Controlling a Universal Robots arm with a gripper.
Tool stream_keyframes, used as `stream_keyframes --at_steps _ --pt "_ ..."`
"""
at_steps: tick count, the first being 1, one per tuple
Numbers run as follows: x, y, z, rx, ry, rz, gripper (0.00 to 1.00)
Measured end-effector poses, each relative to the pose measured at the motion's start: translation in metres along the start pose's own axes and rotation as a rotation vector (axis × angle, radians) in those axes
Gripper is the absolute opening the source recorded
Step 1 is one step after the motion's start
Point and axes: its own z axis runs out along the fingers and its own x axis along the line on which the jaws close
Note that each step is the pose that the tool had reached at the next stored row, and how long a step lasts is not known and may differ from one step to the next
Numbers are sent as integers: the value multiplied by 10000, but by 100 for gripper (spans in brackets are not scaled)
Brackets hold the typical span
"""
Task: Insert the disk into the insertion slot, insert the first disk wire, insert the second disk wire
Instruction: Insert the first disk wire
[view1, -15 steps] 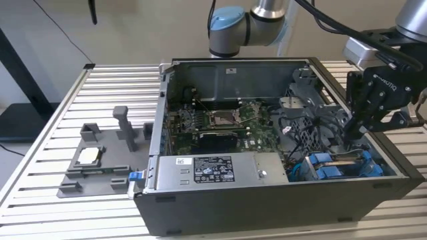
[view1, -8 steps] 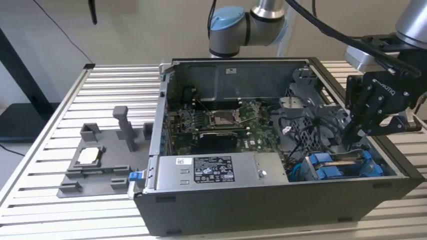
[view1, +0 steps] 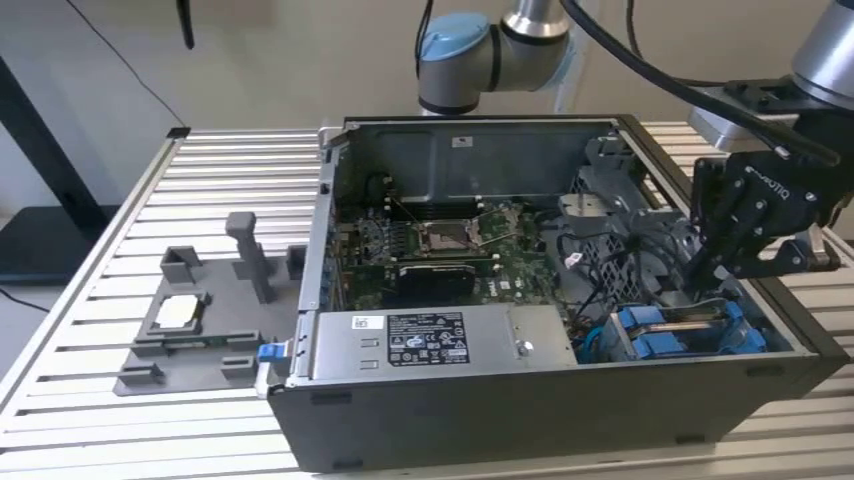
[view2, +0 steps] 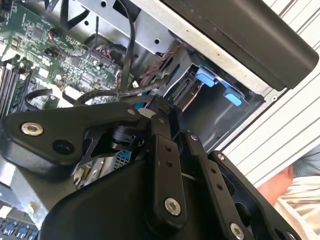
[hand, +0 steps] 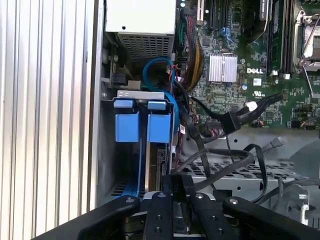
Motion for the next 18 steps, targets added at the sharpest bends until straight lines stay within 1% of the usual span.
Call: stream_keyframes --at_steps 9,11,15,18 --pt "66 -73 43 -35 -5 71 19" --pt "80 -79 54 -37 -7 112 19" --pt "91 -99 84 -37 -19 186 19" --pt "92 -110 111 -47 -43 268 19"
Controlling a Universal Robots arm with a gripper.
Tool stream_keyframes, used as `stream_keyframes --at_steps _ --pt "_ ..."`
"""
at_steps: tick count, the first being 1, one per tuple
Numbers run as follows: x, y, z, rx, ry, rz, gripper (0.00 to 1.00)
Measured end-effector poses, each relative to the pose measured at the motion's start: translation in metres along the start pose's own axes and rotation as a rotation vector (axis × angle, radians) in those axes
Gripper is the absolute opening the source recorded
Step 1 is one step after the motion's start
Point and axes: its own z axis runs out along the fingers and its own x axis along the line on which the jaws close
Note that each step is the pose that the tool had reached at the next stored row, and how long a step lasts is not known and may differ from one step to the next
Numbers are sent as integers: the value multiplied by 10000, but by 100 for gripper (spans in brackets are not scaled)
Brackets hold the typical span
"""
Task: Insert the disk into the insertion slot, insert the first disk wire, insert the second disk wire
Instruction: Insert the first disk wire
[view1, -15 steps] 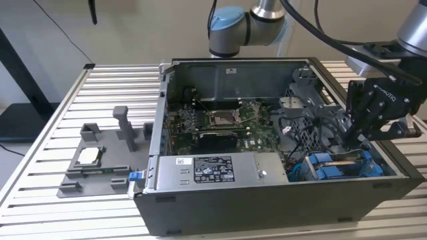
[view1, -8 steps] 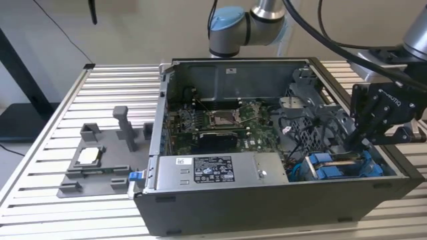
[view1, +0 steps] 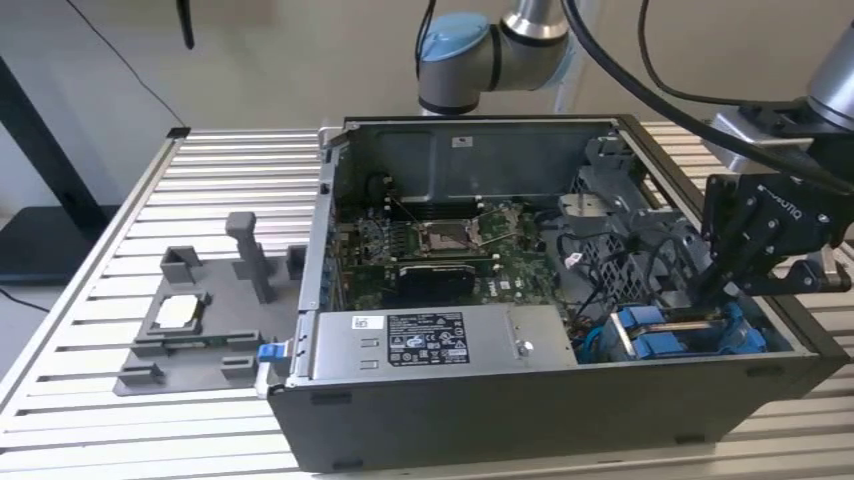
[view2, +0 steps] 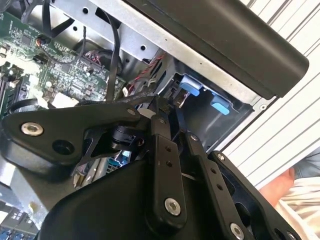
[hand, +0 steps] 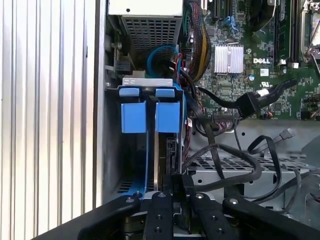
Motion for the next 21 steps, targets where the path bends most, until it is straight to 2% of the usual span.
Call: stream_keyframes --at_steps 5,21 --pt "0 -18 38 -3 -82 165 19" --pt "10 -22 61 -11 -87 201 19"
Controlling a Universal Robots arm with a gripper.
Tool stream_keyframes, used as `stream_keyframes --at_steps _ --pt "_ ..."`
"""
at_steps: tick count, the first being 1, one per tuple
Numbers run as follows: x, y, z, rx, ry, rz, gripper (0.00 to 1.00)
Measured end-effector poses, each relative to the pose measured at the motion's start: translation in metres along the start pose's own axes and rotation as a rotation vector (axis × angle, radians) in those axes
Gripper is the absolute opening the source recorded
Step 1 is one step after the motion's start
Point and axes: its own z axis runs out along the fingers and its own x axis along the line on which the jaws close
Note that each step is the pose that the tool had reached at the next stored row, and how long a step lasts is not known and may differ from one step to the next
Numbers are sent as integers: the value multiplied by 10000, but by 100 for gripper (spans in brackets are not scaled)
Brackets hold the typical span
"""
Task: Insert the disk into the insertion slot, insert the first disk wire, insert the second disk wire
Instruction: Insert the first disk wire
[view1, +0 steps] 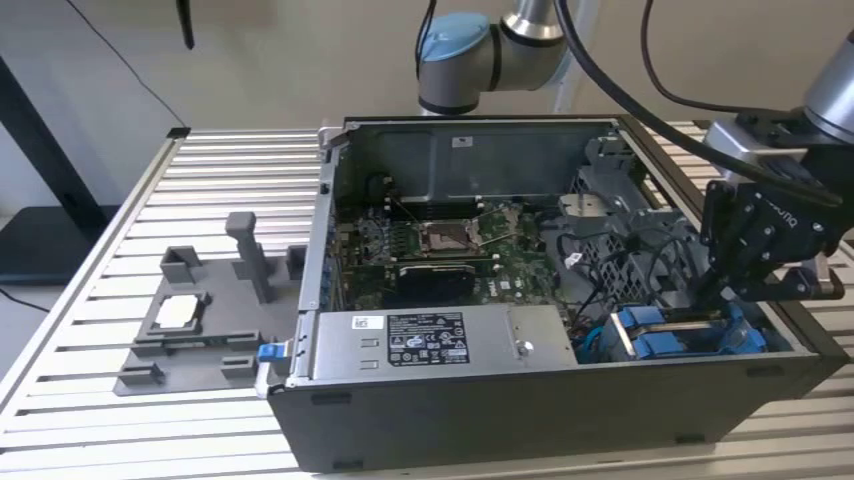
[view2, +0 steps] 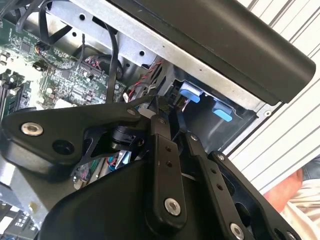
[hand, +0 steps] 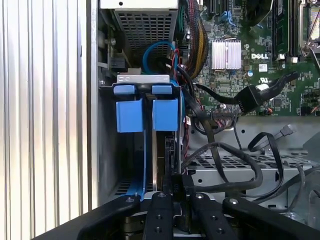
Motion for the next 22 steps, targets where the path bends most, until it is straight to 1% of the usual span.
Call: stream_keyframes --at_steps 5,14,21,22 --pt "3 -1 2 -7 4 6 19" --pt "16 -4 55 -6 5 40 19" --pt "17 -5 62 -8 -3 43 19" --pt "18 -5 63 -7 -5 43 20"
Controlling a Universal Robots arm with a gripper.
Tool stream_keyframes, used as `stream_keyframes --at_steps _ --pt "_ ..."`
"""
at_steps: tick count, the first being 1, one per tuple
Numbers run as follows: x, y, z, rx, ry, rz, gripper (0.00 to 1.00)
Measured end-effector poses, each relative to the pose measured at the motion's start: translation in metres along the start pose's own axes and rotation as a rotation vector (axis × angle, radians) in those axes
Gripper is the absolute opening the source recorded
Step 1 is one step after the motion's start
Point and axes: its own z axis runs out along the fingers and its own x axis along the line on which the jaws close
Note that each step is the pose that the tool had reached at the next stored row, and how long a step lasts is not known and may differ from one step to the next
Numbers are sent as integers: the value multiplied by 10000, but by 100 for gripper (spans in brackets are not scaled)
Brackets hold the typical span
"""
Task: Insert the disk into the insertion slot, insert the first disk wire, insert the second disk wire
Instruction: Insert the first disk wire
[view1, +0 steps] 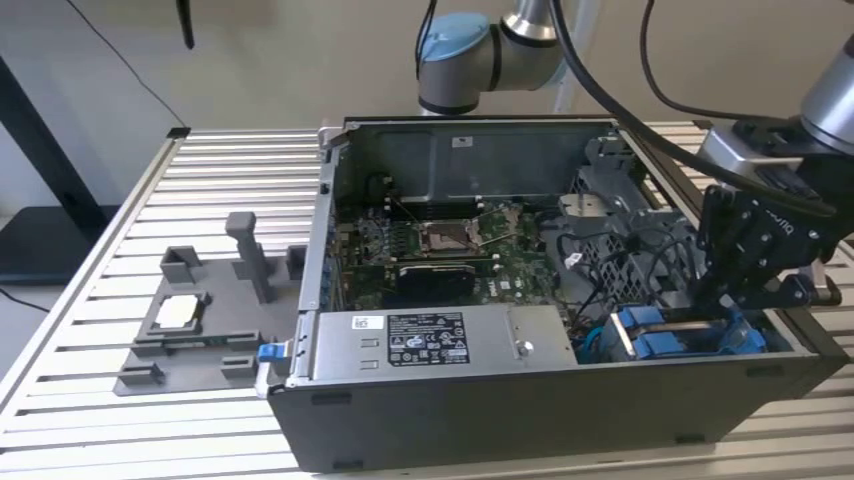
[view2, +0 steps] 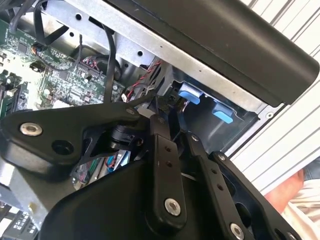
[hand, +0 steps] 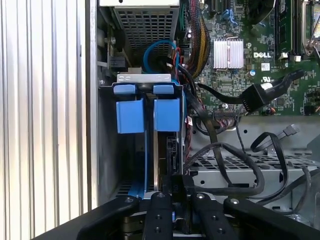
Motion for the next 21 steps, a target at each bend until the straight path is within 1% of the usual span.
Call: stream_keyframes --at_steps 2,3,12,15,21 --pt "0 0 -3 0 1 -1 20" --pt "0 2 -24 0 -1 0 27" --pt "-7 24 -375 8 2 -2 27" --pt "-9 30 -465 26 2 -2 27" --pt "-15 39 -609 49 2 -2 27"
